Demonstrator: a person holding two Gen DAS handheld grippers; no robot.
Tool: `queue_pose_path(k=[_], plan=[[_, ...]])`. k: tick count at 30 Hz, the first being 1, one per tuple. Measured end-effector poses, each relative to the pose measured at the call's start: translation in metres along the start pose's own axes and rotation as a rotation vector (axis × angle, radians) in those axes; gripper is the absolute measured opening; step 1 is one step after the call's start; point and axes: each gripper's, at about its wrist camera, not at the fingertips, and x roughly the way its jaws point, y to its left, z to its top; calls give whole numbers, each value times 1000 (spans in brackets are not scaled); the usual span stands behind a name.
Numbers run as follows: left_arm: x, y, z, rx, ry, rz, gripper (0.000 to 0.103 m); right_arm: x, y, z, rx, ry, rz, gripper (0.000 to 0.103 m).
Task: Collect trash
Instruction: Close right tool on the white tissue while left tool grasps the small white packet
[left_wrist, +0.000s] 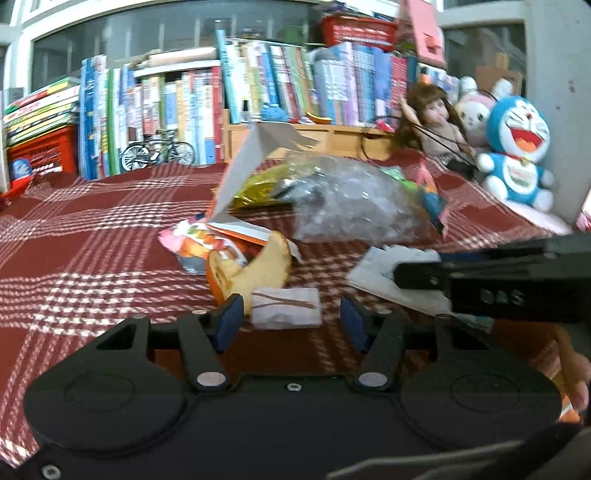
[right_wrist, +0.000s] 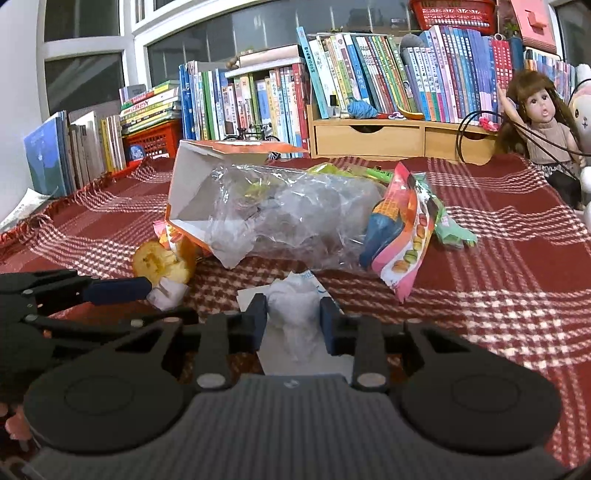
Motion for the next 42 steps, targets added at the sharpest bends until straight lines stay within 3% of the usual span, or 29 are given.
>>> queue_pose_path(k=[6,7,8,23,42], plan=[[8,7,1,-33,27,-8,57,-8,0,-6,-14,-11,-14,35],[7,6,1,-32,25,-4,53,-9,0,-6,-12,-13,-14,35],[7,6,1,-29,27,-3,42,-10,1,-7,-10,-15,-13,35],[-24,-10,-2,-2,16,-24,41,-29,11,-13,-36,-40,-14,35],[-80,-8,-19,-39,21,-19,41,-66,30,-36,-31,-45,1,36]])
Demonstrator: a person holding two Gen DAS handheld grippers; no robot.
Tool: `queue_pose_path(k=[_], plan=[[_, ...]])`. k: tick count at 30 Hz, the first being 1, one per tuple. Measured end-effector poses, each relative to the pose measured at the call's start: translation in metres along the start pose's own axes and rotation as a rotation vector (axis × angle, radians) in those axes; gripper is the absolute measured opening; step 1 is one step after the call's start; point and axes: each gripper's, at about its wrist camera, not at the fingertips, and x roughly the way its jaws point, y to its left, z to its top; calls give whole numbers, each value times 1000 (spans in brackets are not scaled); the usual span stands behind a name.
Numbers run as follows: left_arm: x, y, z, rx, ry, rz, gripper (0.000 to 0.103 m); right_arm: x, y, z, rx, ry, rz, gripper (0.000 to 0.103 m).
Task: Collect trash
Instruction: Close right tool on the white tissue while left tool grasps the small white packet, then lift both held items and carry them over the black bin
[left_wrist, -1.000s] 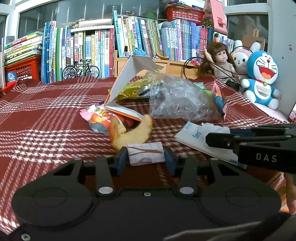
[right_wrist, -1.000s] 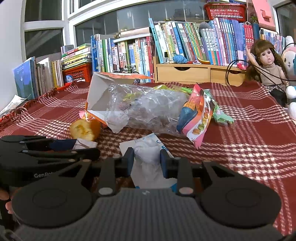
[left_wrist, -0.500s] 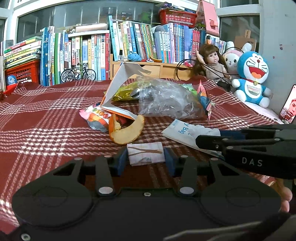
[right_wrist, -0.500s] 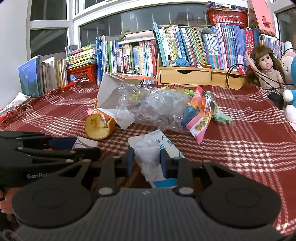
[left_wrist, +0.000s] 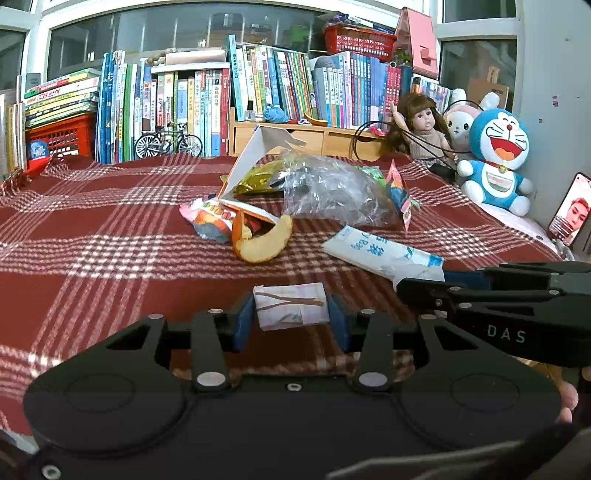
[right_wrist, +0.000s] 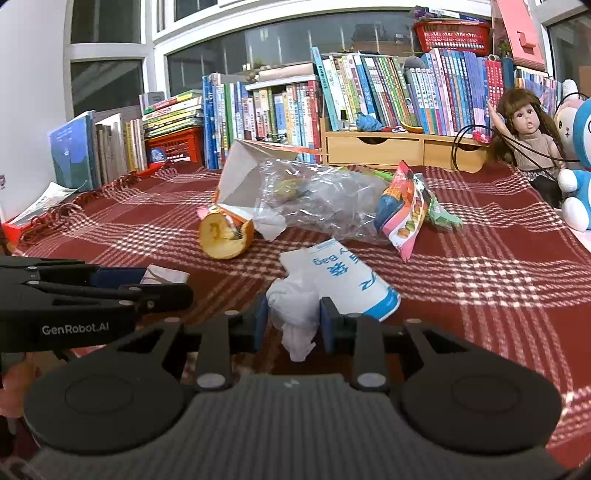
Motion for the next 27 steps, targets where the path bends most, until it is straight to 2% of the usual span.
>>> queue_pose_path(k=[7,14,27], plan=[[-25,2,-13,-20,22,-4,41,-23,13,-14,-8,0,26,36],[-44,2,-33,-35,71,-2,41,-39,26,-37,-12,39,55,36],[-35,9,-96,-81,276,30,41,-34,39,-98,16,211,66,36]])
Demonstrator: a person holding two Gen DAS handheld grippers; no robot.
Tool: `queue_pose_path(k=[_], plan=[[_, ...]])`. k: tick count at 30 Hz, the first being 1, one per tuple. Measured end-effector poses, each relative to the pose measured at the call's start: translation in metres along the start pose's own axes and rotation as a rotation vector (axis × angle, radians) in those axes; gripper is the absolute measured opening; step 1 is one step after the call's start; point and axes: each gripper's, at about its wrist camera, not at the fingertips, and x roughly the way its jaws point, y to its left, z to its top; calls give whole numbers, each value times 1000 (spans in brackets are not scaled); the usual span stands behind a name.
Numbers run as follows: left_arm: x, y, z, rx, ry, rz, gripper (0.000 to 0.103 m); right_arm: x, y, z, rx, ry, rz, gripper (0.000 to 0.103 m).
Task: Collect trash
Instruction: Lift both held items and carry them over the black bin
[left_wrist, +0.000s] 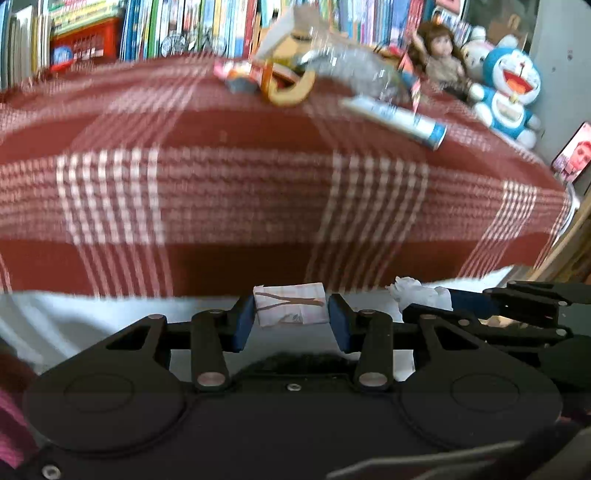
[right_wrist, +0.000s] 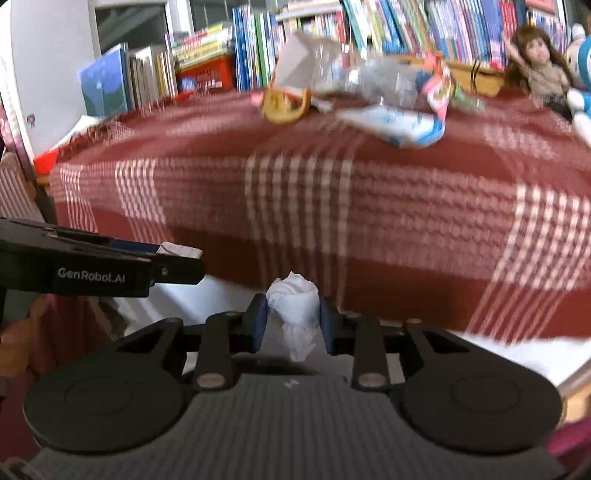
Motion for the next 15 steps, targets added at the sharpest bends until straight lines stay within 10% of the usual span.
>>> queue_pose_path(k=[15], plan=[[54,4,-46,-45,255,41,41,42,5,-52,81,241,10,36]])
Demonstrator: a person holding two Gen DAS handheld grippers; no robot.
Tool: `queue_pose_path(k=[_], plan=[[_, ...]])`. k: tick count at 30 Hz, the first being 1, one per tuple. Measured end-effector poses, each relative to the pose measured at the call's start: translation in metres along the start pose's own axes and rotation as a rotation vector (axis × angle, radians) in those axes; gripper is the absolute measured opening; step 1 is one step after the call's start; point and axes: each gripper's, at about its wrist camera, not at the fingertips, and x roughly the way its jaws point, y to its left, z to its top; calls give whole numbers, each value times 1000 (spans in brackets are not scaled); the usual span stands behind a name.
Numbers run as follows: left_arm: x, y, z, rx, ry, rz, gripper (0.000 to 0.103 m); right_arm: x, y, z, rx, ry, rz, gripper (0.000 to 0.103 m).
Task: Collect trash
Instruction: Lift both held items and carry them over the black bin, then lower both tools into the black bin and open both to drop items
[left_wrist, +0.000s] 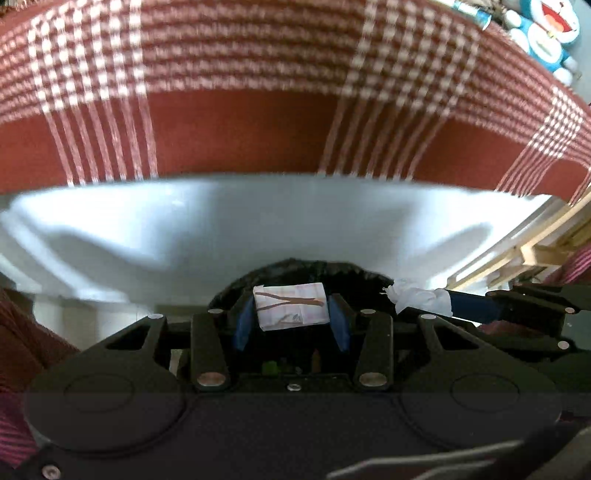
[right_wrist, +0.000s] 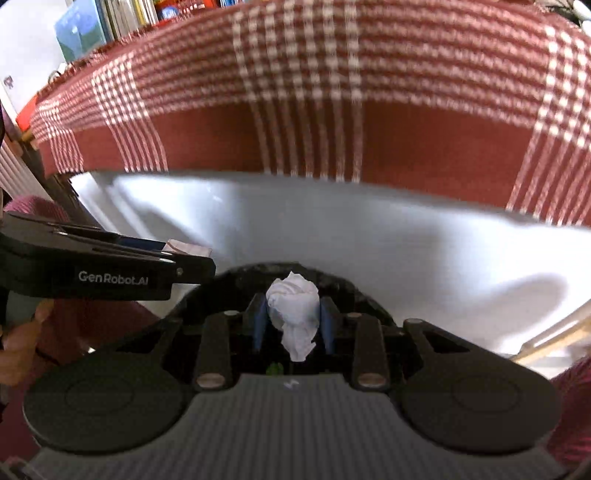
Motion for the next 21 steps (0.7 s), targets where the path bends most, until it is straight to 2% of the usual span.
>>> queue_pose_path(k=[21], plan=[[39,6,-17,-42,130,17,42,16,-7,-10,45,77,-7,39]])
